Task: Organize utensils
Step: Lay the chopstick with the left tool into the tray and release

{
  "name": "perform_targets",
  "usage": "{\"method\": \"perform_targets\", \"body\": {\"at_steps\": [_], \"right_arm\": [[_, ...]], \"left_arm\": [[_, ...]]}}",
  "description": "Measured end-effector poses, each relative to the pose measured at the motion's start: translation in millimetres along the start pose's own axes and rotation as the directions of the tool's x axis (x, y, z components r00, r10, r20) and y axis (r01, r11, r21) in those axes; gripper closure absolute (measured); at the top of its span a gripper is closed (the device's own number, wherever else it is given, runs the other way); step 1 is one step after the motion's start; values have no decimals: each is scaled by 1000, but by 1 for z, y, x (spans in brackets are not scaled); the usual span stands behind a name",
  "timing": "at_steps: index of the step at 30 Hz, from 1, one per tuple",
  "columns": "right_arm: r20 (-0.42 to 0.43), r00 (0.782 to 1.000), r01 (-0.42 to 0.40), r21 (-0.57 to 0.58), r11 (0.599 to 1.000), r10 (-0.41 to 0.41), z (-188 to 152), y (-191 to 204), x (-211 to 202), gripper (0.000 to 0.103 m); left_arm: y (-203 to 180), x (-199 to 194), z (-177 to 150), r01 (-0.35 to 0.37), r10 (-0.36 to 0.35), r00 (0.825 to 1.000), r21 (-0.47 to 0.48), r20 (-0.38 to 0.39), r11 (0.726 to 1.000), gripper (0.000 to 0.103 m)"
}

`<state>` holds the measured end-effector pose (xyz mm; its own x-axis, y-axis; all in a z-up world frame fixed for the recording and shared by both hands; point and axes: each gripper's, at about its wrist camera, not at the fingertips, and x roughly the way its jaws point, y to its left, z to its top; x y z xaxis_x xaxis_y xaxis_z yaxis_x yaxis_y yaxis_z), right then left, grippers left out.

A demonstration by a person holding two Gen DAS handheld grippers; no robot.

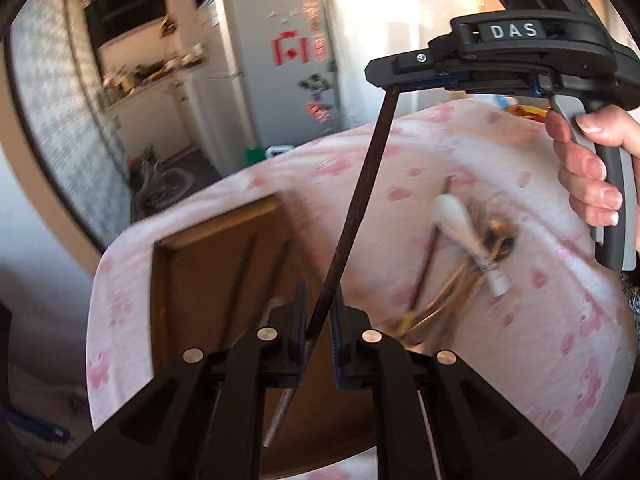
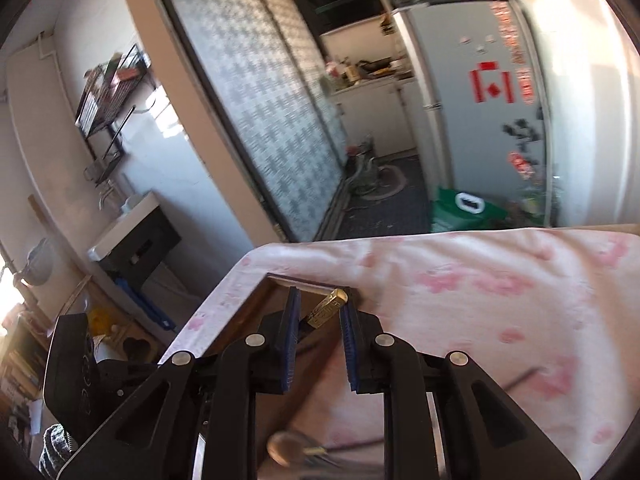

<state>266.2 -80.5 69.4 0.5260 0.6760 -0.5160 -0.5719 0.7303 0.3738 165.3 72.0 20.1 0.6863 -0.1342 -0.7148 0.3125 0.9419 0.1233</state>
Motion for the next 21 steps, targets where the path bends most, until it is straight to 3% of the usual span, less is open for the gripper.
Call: {"method": "perform_targets", "body": {"at_steps": [8, 14, 15, 16, 21], "right_arm": [[-86, 996, -10, 9, 1000, 11, -13, 11, 57, 83], [-138, 990, -36, 35, 999, 40, -27, 13, 83, 83], [-147, 988, -33, 36, 999, 38, -28, 13, 88, 83], [-153, 988, -30, 39, 999, 36, -30, 13, 92, 83], [-197, 980, -20, 76, 997, 35, -37, 9, 114, 79]], "left_arm": [[35, 22, -33, -25, 20, 996, -53, -82, 998, 91], [41, 27, -41, -35, 29, 996, -69, -87, 997, 86], [41, 26, -41, -38, 32, 996, -69, -85, 997, 79], [41, 24, -41, -47, 41, 996, -67, -80, 997, 65], [39, 9, -41, -64, 62, 997, -62, -42, 996, 44]]}}
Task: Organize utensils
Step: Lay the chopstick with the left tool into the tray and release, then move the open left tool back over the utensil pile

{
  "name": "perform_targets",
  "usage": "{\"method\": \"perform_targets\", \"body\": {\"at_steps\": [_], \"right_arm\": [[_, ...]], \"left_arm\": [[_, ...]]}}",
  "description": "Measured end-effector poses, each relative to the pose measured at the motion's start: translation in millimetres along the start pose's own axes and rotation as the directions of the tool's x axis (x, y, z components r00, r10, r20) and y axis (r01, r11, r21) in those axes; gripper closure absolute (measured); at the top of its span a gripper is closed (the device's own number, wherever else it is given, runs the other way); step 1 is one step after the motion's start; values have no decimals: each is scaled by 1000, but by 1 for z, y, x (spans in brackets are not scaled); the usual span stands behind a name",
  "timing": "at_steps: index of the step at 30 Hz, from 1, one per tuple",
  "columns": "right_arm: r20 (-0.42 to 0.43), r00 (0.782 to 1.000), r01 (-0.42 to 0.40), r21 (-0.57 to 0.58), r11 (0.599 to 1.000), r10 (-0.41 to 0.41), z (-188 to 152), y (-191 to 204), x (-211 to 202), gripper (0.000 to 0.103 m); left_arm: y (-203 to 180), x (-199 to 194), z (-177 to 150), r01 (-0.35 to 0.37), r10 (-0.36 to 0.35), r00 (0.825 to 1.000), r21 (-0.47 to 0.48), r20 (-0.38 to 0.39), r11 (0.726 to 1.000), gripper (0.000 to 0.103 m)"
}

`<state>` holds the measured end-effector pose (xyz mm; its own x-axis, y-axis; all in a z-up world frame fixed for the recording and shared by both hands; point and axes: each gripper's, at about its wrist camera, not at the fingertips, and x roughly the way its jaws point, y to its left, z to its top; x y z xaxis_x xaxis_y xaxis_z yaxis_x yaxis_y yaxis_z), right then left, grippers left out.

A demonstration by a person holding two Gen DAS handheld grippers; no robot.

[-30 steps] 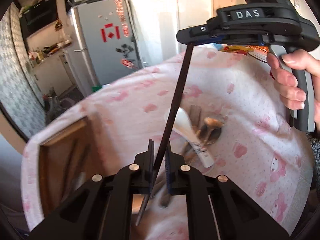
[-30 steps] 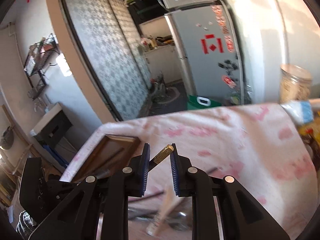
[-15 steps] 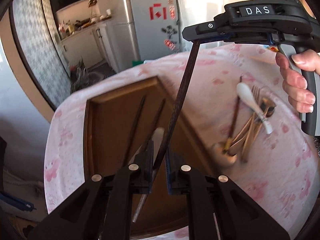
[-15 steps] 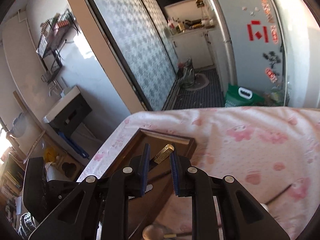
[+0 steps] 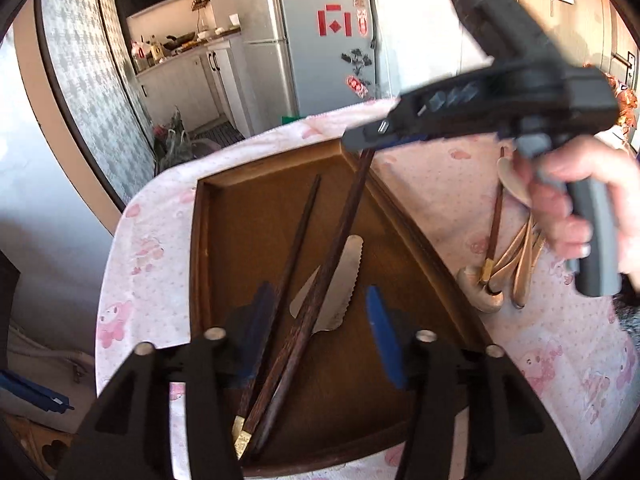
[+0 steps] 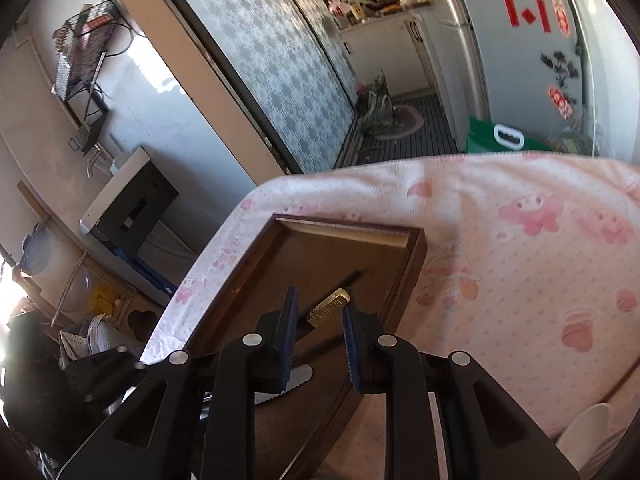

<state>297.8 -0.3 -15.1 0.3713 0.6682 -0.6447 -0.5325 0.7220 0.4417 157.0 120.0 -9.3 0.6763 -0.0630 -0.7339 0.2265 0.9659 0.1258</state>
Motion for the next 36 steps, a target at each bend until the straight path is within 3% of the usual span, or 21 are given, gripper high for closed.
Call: {"method": "perform_targets", "body": {"at_steps": [3, 5, 6, 12, 16, 19, 22, 29, 32, 34, 36], "right_arm": [[-44, 999, 29, -6, 1000, -29, -3, 2, 12, 68], [-63, 998, 23, -14, 1000, -24, -4, 4, 13, 38], [-58, 998, 20, -21, 1000, -21, -5, 7, 9, 35], [-69, 998, -7, 2, 1000, 7, -5, -3, -14, 30], [-95, 995, -4, -50, 999, 0, -5, -3, -17, 25], [-133, 991, -43, -59, 997, 35, -6, 3, -4, 18], [-173, 985, -33, -37, 999, 26, -5, 7, 15, 17], [-150, 986, -81, -84, 993, 67, 1, 18, 9, 14], [-137, 982, -122, 39, 992, 127, 3, -1, -1, 14], [-112, 988, -104, 39, 994, 108, 3, -9, -18, 14], [-70, 996, -60, -35, 998, 58, 3, -18, -48, 14]], "left_arm": [[-4, -7, -1, 2, -3, 1000, 10, 10, 1000, 42], [-7, -11, -1, -1, 0, 1000, 18, 12, 1000, 41], [-8, -12, -1, 1, -2, 1000, 20, 15, 1000, 39], [-28, -13, 2, 37, -38, 999, 51, 20, 998, 39], [-47, -11, 4, 80, -82, 996, 80, 22, 994, 37], [-57, -9, 6, 95, -98, 995, 93, 21, 991, 36], [-63, -7, 7, 102, -104, 994, 91, 16, 991, 36], [-58, -1, 5, 106, -107, 994, 59, 4, 993, 36], [-50, 5, 7, 109, -109, 994, 27, 3, 994, 36], [-46, 6, 6, 112, -112, 994, 7, 10, 994, 36], [-47, 3, 4, 120, -120, 993, 7, 19, 993, 36]]}}
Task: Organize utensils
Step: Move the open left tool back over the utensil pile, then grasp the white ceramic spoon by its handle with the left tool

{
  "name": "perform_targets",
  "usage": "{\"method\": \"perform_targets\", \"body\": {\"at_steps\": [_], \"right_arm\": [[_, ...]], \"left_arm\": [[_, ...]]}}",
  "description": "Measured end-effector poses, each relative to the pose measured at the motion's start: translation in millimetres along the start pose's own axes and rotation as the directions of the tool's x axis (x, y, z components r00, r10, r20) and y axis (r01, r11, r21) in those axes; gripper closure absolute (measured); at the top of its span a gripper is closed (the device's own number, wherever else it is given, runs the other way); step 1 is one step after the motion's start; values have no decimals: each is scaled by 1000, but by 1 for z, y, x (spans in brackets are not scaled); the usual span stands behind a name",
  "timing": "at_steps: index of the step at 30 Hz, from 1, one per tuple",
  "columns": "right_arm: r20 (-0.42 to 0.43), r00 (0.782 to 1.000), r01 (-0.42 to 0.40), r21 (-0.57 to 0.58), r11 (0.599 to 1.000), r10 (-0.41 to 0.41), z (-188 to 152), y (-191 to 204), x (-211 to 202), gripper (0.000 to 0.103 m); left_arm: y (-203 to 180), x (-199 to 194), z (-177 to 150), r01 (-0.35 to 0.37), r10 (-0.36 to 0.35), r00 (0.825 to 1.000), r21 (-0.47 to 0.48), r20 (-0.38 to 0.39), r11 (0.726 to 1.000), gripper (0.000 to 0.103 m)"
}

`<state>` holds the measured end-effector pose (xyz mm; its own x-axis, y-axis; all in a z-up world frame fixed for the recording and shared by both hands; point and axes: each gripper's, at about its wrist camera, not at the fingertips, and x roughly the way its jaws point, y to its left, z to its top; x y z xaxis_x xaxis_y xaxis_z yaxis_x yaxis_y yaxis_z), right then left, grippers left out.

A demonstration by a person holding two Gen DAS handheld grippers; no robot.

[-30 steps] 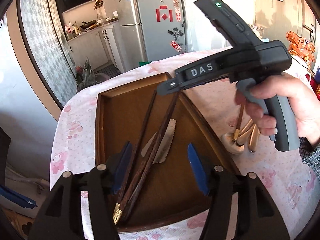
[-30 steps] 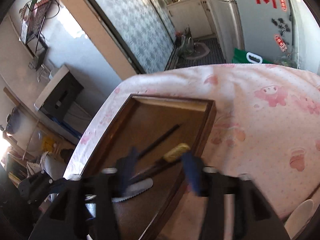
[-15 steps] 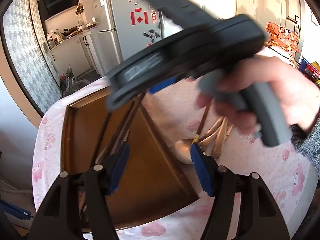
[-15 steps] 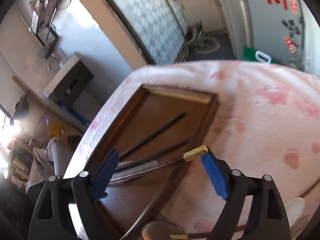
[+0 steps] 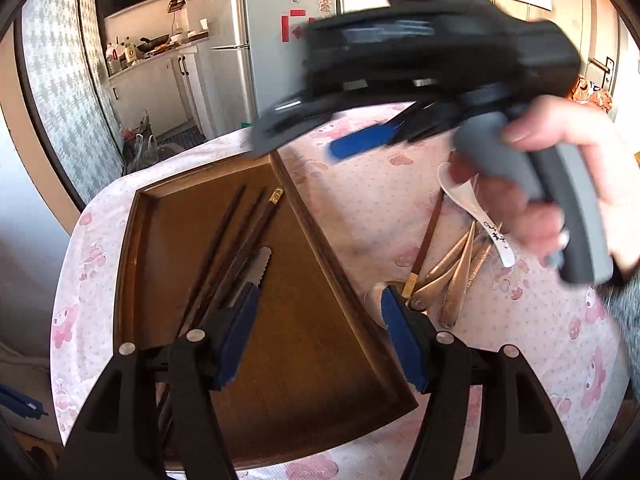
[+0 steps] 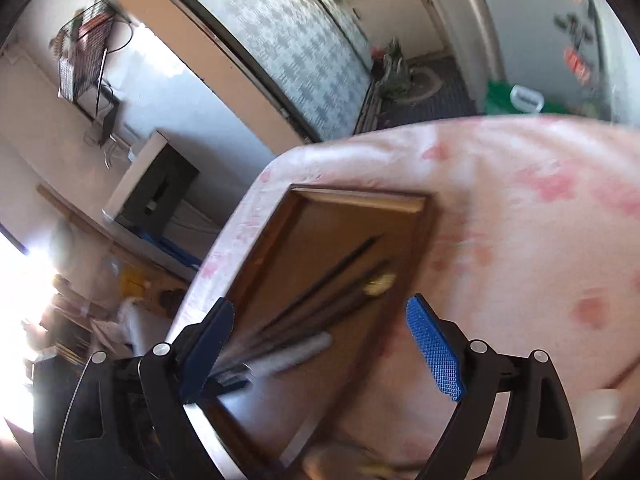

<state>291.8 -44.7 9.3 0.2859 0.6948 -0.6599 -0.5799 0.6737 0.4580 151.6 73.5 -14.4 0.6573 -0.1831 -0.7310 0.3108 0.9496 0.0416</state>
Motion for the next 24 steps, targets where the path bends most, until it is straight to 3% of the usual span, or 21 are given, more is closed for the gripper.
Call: {"method": "perform_targets", "body": {"at_steps": [4, 5, 10, 14, 19, 24], "right_arm": [[38, 997, 74, -11, 997, -73, -15, -35, -53, 16], [39, 995, 89, -6, 996, -89, -21, -44, -62, 24], [44, 990, 131, 14, 991, -132, -51, -78, -93, 41], [14, 988, 151, 37, 988, -152, -59, -95, -87, 55], [-39, 977, 211, -2, 978, -210, -62, -105, -64, 66], [-70, 971, 225, -34, 974, -227, -68, -109, -49, 70]], "left_arm": [[-12, -5, -4, 50, -51, 998, 24, 25, 998, 36], [-19, -4, -4, 60, -61, 998, 37, 27, 997, 36], [-44, 1, -6, 113, -115, 993, 74, 23, 991, 36], [-60, 12, -4, 152, -153, 988, 77, 6, 985, 37], [-80, 21, -4, 213, -212, 977, 51, -18, 976, 72], [-100, 27, -3, 250, -248, 968, 49, -34, 967, 75]]}}
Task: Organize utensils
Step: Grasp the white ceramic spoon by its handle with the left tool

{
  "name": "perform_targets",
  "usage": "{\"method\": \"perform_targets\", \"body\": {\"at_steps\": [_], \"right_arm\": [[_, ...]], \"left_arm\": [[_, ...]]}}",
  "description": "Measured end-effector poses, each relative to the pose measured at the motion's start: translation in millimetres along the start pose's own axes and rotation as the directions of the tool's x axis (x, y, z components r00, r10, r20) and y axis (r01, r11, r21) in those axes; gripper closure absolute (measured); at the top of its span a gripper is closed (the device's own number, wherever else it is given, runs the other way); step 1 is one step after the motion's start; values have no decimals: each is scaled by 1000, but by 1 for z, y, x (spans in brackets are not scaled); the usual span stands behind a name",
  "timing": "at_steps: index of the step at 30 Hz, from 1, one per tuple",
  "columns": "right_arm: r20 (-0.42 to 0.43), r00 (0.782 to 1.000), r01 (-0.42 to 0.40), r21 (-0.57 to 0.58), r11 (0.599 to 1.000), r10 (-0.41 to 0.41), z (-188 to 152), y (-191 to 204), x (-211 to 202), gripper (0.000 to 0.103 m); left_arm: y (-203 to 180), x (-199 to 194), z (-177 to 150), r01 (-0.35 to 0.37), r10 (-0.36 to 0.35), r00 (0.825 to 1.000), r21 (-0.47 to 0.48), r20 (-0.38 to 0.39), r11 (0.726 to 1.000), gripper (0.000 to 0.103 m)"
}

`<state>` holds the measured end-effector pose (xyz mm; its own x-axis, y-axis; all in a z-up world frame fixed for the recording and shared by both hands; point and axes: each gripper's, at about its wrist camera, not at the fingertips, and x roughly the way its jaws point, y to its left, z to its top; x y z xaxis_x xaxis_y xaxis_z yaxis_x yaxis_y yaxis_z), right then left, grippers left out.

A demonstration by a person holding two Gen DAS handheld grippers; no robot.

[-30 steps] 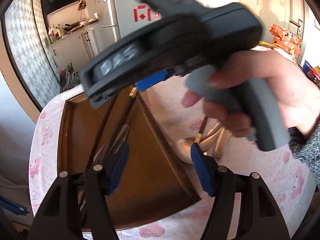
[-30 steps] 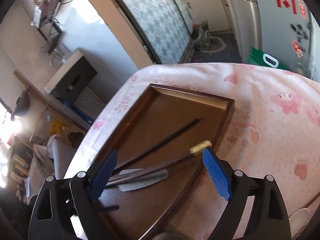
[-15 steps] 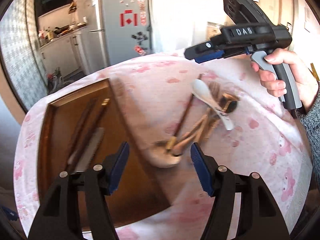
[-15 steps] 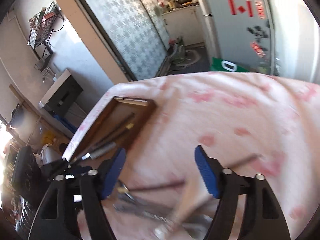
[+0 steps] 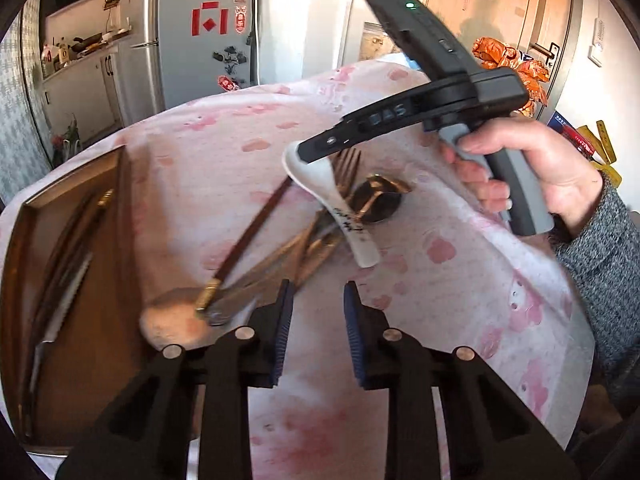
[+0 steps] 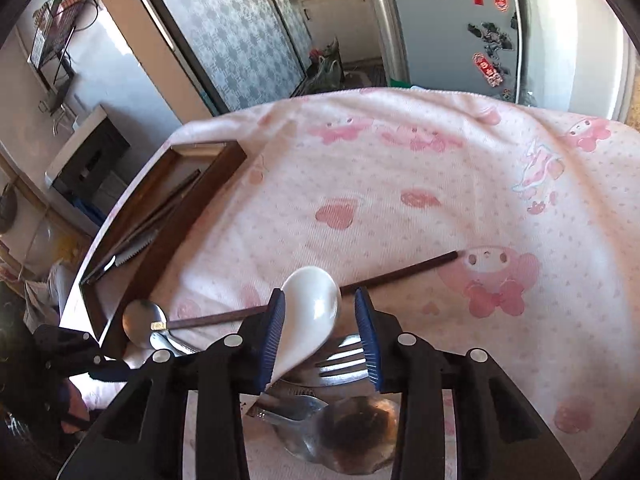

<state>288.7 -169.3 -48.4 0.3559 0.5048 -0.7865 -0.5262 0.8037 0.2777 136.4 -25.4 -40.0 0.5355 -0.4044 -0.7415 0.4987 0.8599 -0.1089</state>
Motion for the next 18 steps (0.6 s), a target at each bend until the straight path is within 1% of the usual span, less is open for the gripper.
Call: {"method": "perform_targets", "body": {"at_steps": [1, 2, 3, 4, 5, 9, 10, 12, 13, 14, 15, 16, 17, 18], "right_arm": [[-2, 1000, 7, -3, 1000, -7, 0, 0, 1, 76], [-4, 1000, 16, -8, 1000, -16, 0, 0, 3, 84], [-2, 1000, 26, -11, 1000, -26, -1, 0, 3, 89], [8, 999, 31, -12, 999, -31, -2, 1, 1, 95], [19, 1000, 25, -8, 1000, -25, -3, 2, -3, 98], [51, 999, -5, 21, 1000, 4, -10, 7, -24, 99], [54, 999, -9, 28, 1000, 8, -11, 8, -28, 99], [73, 997, 3, 45, 999, -7, -16, 10, -38, 99], [80, 997, -1, 50, 999, -3, -17, 11, -41, 99], [89, 996, -13, 55, 998, 8, -19, 12, -46, 99], [98, 995, 1, 52, 999, -6, -20, 13, -50, 99], [103, 994, 21, 48, 999, -26, -20, 15, -53, 99], [109, 993, 30, 50, 998, -35, -21, 15, -56, 99], [113, 993, 14, 59, 998, -21, -21, 14, -58, 99]], "left_arm": [[-2, 2, 1, 9, -9, 1000, -4, -2, 1000, 75], [-5, 5, 2, 14, -14, 1000, -4, -5, 1000, 75], [-6, 7, 3, 11, -11, 1000, -5, -6, 1000, 75], [-8, 10, 4, 5, -5, 1000, -8, -8, 1000, 75], [-9, 12, 6, 1, -1, 1000, -14, -8, 1000, 75], [-16, 21, 11, 16, -16, 1000, -22, -13, 1000, 75], [-19, 24, 12, 23, -24, 1000, -19, -15, 1000, 73], [-23, 28, 15, 38, -38, 999, -21, -8, 999, 73], [-25, 29, 17, 49, -49, 999, -25, -6, 998, 72], [-27, 31, 20, 42, -42, 999, -24, -9, 999, 72], [-28, 32, 21, 36, -36, 999, -22, -10, 999, 69], [-29, 34, 22, 39, -39, 999, -27, -11, 999, 61], [-31, 33, 23, 60, -60, 998, -32, -7, 998, 59], [-32, 32, 24, 68, -68, 998, -29, -3, 997, 57]]}}
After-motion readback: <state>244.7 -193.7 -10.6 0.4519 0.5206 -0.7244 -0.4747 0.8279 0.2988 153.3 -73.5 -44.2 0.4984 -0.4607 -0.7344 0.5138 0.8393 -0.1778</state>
